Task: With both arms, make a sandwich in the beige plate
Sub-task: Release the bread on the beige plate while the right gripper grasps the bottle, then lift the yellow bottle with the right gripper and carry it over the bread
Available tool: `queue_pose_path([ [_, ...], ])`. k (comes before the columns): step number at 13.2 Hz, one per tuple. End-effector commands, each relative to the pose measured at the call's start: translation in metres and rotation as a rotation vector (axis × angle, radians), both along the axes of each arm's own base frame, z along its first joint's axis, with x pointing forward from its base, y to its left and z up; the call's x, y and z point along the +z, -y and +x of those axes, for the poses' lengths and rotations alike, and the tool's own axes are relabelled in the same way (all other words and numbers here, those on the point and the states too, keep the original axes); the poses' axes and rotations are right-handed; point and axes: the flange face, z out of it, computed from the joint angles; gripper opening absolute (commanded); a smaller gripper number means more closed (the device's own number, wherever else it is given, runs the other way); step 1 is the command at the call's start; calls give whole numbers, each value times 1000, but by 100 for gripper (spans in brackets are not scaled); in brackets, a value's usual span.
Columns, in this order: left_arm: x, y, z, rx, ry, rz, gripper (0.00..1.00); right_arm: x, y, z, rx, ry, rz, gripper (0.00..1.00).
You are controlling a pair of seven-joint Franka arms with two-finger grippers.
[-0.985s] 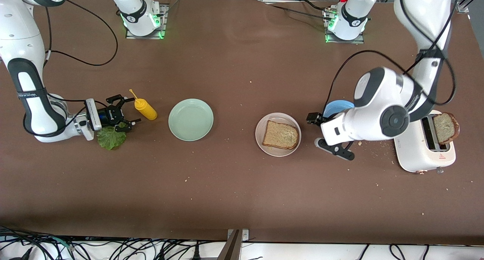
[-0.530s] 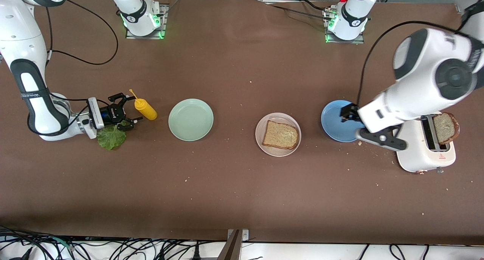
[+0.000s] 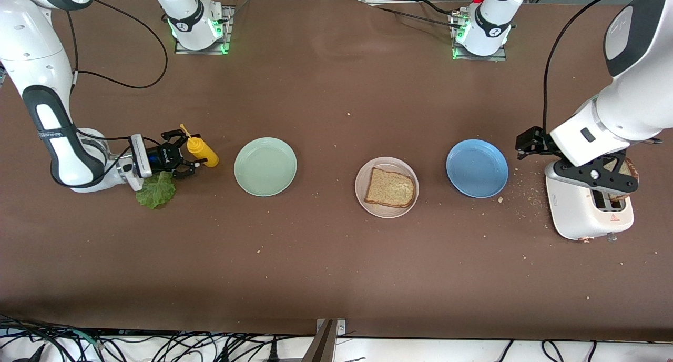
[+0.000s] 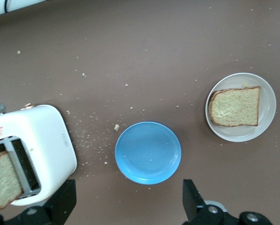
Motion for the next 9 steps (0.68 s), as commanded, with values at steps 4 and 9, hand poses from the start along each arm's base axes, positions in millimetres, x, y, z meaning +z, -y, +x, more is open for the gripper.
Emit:
queue_pose_path([
  [4, 9, -4, -1, -6, 6, 73, 100, 26, -33, 29, 2, 46, -50, 0],
  [9, 9, 3, -2, -16, 7, 71, 100, 113, -108, 78, -21, 7, -270, 0],
])
